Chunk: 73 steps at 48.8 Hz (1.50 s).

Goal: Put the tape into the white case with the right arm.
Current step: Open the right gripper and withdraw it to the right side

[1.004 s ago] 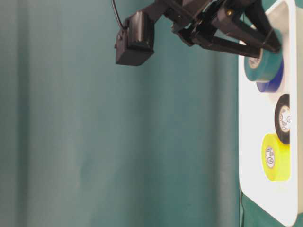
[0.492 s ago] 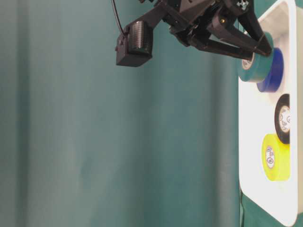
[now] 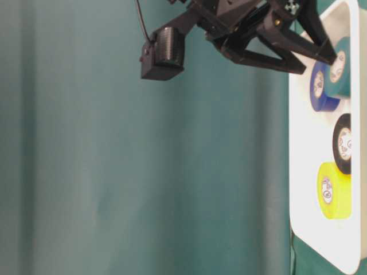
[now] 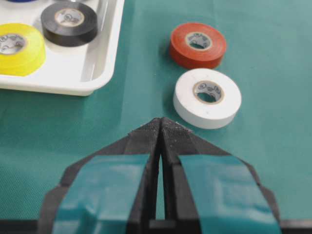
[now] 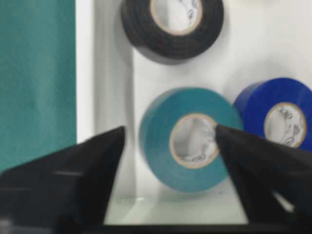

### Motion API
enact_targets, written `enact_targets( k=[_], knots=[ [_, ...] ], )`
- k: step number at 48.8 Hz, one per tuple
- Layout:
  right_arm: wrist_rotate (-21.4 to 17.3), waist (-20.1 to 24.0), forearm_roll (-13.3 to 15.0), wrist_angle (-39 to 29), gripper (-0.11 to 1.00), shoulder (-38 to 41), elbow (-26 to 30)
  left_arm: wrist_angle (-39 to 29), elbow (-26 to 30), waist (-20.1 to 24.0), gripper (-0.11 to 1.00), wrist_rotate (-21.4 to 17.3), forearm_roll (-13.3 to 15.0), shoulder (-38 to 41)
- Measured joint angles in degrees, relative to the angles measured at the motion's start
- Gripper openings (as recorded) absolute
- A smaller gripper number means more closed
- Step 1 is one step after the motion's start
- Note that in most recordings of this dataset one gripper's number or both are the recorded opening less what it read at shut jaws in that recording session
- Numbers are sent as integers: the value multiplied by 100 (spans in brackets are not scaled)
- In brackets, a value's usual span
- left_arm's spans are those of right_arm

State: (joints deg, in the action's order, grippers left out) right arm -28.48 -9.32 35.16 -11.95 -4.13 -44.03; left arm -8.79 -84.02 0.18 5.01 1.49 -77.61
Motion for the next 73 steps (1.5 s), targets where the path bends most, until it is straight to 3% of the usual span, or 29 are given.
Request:
enact_targets(
  k=[25,42,56,73],
  knots=[
    [0,0,0,-211,57,-299,-360,0,0,0,0,-9,0,0],
    [-35,0,-9,-158,58,-1916,-1529,0,0,0,0,0,0,0],
    [-519,0,-35,141,57,-3533,-2707,0,0,0,0,0,-9,0],
    [-694,0,-35,97,57,-4228,-3067,0,0,0,0,0,0,0]
  ],
)
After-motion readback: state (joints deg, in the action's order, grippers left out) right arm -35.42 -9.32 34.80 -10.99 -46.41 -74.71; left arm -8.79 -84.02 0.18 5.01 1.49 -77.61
